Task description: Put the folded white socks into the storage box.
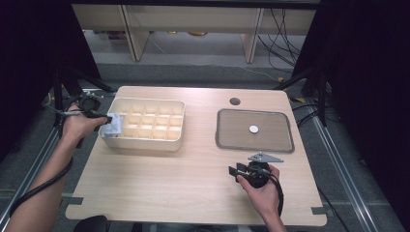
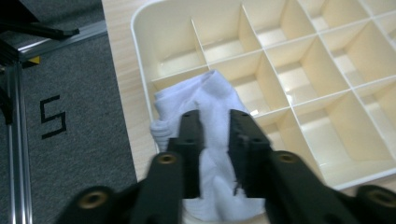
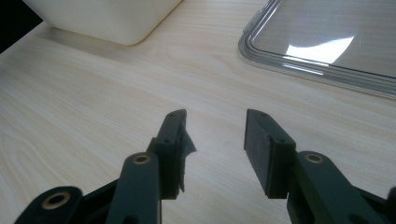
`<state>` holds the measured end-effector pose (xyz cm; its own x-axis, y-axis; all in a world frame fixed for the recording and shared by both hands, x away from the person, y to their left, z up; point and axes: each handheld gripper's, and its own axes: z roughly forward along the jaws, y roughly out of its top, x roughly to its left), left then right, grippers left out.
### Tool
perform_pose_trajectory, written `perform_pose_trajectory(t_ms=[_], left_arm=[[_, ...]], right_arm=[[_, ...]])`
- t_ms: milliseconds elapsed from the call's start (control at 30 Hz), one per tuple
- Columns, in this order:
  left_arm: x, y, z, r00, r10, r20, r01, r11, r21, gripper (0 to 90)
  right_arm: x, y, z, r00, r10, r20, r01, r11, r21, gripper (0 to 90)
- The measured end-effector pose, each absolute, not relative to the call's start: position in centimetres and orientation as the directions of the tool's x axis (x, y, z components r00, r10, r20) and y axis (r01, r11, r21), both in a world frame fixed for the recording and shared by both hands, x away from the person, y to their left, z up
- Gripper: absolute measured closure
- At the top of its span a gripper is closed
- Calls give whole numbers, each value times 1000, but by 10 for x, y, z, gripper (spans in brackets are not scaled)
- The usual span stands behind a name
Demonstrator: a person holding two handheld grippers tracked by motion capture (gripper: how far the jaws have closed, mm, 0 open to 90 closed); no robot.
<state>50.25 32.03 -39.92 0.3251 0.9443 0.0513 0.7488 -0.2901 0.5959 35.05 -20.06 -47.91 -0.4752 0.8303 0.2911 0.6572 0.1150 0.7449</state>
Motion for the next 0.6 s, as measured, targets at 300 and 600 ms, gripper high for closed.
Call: perform_pose_trajectory(t_ms=[300, 600], left_arm=[[521, 313, -426, 314, 944, 98, 816, -322, 480, 896], [527, 316, -430, 338, 936, 99, 861, -350, 370, 896]], right_arm=[[351, -203, -479, -465, 833, 299, 669, 109, 736, 600], [350, -200, -480, -473, 827, 304, 668, 111, 736, 600]])
